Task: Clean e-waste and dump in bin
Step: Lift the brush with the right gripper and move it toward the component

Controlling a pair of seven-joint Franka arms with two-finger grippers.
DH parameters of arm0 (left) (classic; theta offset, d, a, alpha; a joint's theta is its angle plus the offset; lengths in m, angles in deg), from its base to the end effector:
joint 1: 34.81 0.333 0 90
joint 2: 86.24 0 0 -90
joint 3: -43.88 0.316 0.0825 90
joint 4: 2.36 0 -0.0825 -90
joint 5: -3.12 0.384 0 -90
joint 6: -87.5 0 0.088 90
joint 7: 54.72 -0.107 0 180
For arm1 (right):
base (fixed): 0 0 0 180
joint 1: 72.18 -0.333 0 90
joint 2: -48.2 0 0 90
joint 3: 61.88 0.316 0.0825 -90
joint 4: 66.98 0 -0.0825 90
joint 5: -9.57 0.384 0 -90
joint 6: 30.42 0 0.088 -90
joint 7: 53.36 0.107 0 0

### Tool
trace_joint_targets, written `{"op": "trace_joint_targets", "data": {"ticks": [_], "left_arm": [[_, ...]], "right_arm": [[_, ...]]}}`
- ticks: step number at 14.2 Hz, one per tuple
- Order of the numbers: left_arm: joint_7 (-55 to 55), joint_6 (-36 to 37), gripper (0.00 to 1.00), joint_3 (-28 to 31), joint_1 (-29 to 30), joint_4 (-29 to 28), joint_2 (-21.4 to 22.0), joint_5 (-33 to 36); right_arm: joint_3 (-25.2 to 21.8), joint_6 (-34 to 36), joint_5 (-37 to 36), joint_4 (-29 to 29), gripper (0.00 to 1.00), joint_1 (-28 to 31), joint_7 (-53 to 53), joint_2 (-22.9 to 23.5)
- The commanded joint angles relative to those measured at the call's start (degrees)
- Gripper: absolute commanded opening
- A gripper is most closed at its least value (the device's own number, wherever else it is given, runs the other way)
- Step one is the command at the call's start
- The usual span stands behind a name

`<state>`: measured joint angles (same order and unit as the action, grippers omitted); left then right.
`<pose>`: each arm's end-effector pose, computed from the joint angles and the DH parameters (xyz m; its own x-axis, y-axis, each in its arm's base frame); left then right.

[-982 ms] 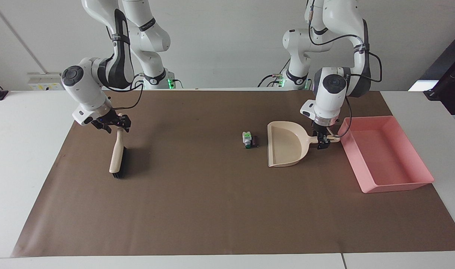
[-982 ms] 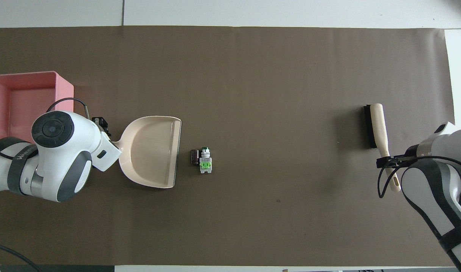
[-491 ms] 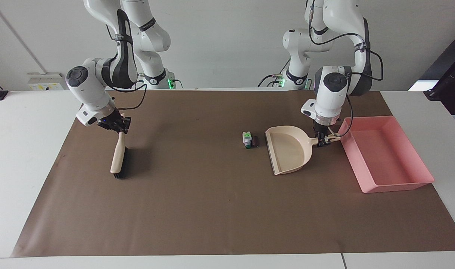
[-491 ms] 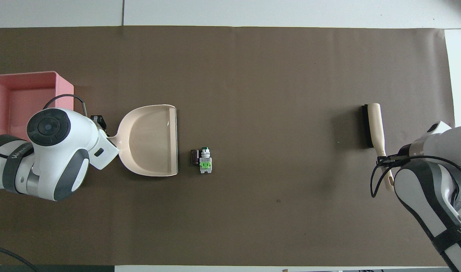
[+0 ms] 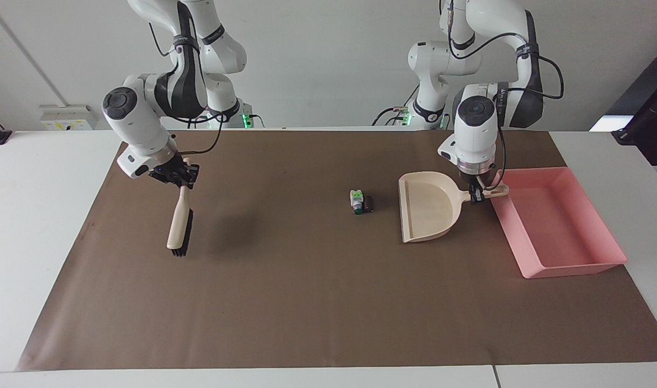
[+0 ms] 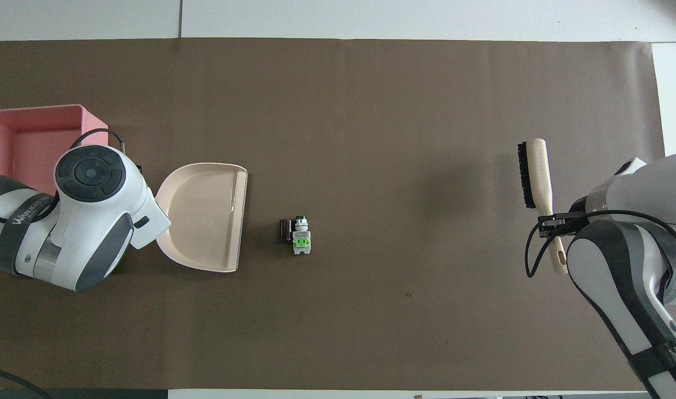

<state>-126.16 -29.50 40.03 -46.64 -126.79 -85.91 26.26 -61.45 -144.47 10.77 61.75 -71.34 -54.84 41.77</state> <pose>0.5080 -0.1200 0.3891 -0.1542 -0.9210 -0.3578 -0.9879 0.1490 0.0422 0.4870 -0.0022 0.4023 0.9897 0.0100 -0.1431 0.0072 -0.9998 -0.0206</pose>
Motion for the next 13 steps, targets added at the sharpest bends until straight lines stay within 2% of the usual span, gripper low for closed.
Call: {"op": "trace_joint_targets", "data": {"ticks": [1,5,8,11,13], "left_arm": [[5.6,4.4,0.0,0.5,-2.8,-0.8,1.4,1.4],[8.1,3.5,0.0,0.5,-4.5,-4.6,3.1,1.4],[8.1,1.2,0.0,0.5,-5.1,-7.4,4.5,1.6],[8.2,-1.5,0.0,0.5,-5.3,-9.4,5.1,1.8],[9.6,-2.2,0.0,0.5,-5.7,-9.7,4.6,1.9]], "right_arm": [[0.3,4.1,0.4,-2.7,0.0,-6.0,3.7,-0.5],[0.3,3.4,0.3,-3.0,0.0,-20.9,21.7,-0.4],[0.4,0.0,0.3,-3.0,0.0,-32.1,37.6,1.8],[0.5,-5.5,0.7,-3.0,0.0,-40.6,49.2,4.5],[0.7,-8.9,0.8,-4.2,0.0,-43.3,50.9,7.2]]}}
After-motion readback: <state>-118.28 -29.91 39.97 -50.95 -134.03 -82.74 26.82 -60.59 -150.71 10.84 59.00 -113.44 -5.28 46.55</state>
